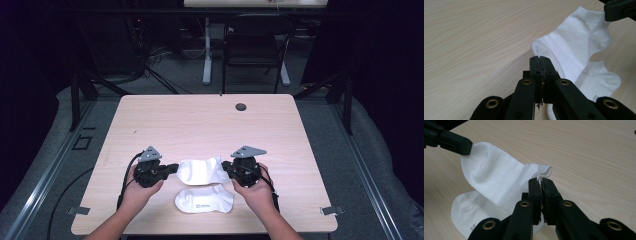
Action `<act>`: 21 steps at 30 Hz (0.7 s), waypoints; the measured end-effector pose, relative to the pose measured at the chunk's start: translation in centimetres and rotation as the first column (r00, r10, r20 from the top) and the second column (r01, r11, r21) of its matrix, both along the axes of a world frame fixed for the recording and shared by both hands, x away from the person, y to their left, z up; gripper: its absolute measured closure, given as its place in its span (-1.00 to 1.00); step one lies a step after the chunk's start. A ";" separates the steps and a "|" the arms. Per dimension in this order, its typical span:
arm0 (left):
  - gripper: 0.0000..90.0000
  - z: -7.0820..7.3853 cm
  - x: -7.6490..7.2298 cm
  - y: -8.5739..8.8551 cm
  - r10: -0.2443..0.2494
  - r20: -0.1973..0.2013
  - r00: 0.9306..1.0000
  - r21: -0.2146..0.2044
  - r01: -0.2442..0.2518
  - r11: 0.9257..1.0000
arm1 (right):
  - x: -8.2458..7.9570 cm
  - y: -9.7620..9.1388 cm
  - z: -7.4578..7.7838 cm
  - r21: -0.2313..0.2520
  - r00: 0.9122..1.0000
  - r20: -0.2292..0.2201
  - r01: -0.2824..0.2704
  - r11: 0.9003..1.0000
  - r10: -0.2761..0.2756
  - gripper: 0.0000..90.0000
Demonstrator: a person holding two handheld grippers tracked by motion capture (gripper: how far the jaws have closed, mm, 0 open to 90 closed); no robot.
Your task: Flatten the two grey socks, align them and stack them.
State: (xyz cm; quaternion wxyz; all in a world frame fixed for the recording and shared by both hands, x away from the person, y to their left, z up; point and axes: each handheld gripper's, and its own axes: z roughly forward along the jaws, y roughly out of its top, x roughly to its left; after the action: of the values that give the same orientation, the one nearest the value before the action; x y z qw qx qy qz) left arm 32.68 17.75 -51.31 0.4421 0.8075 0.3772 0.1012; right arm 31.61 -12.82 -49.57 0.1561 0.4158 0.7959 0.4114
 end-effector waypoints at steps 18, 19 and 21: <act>0.99 -0.2 -3.8 0.4 -0.023 -0.018 1.000 -0.006 0.023 1.000 | -4.2 -0.6 -0.4 0.030 0.999 -0.019 -0.043 0.999 0.043 0.92; 0.99 -0.3 -4.1 0.4 -0.025 -0.018 1.000 -0.004 0.025 1.000 | -4.5 -0.6 -0.5 0.027 0.999 -0.023 -0.046 0.999 0.046 0.93; 0.99 -0.4 -4.3 0.4 -0.023 -0.016 1.000 -0.010 0.023 1.000 | -4.7 -0.6 -0.7 0.036 0.999 -0.022 -0.042 0.998 0.043 0.93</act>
State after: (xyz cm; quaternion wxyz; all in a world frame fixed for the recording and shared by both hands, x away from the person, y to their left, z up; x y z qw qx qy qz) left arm 28.42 18.19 -51.73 0.4440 0.8105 0.3718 0.0879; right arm 26.91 -13.46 -50.22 0.1307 0.4063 0.7989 0.4237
